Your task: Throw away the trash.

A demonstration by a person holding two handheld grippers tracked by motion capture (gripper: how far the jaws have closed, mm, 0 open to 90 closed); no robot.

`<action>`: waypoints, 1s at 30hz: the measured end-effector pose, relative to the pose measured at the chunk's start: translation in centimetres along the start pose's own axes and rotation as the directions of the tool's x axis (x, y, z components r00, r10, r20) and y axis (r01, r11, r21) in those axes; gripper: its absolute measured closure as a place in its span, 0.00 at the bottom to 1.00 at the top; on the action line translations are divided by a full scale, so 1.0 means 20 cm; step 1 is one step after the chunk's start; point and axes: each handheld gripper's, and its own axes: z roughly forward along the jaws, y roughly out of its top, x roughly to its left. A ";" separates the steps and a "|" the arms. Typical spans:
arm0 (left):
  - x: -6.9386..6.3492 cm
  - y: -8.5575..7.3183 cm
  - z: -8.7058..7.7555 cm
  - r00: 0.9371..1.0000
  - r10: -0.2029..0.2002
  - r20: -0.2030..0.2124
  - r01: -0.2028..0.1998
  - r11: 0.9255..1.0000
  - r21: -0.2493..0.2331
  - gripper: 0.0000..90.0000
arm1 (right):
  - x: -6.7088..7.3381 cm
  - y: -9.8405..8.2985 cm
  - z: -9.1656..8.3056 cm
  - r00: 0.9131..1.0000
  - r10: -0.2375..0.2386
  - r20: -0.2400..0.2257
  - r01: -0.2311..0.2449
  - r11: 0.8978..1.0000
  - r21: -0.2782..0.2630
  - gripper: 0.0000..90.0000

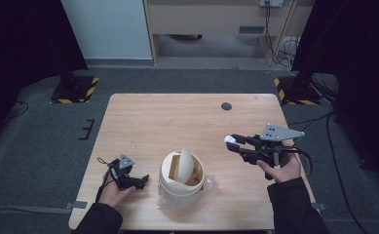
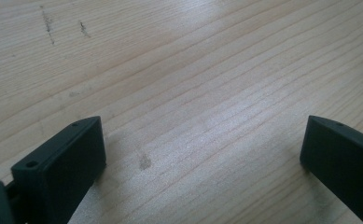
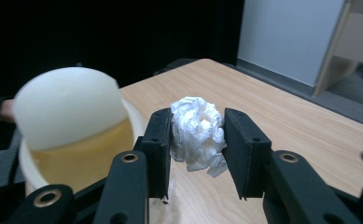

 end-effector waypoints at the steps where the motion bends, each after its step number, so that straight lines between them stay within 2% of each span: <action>1: 0.00 0.00 0.00 1.000 -0.001 0.000 0.001 1.000 -0.001 0.00 | 0.01 0.00 0.00 1.000 -0.002 -0.011 0.002 1.000 -0.001 0.70; 5: 0.00 0.00 0.00 1.000 -0.002 0.000 0.002 1.000 -0.001 0.00 | 0.03 0.00 0.02 0.998 0.000 -0.061 -0.001 1.000 -0.012 0.70; 13: 0.00 0.00 0.00 1.000 0.000 0.000 0.000 1.000 0.000 0.00 | 0.05 -0.01 0.06 0.994 0.003 -0.109 -0.004 1.000 -0.003 0.70; 16: 0.00 0.00 0.00 1.000 0.000 0.000 0.000 1.000 0.000 0.00 | 0.07 -0.01 0.07 0.992 -0.012 -0.122 0.013 1.000 0.005 0.70; 21: 0.00 0.00 0.00 1.000 0.000 0.000 0.000 1.000 0.000 0.00 | 0.11 0.00 0.08 0.987 -0.029 -0.158 0.030 1.000 0.004 0.70; 30: 0.00 0.00 0.00 1.000 0.000 0.000 0.000 1.000 0.000 0.00 | 0.14 -0.02 0.14 0.977 -0.023 -0.211 0.029 0.999 0.023 0.70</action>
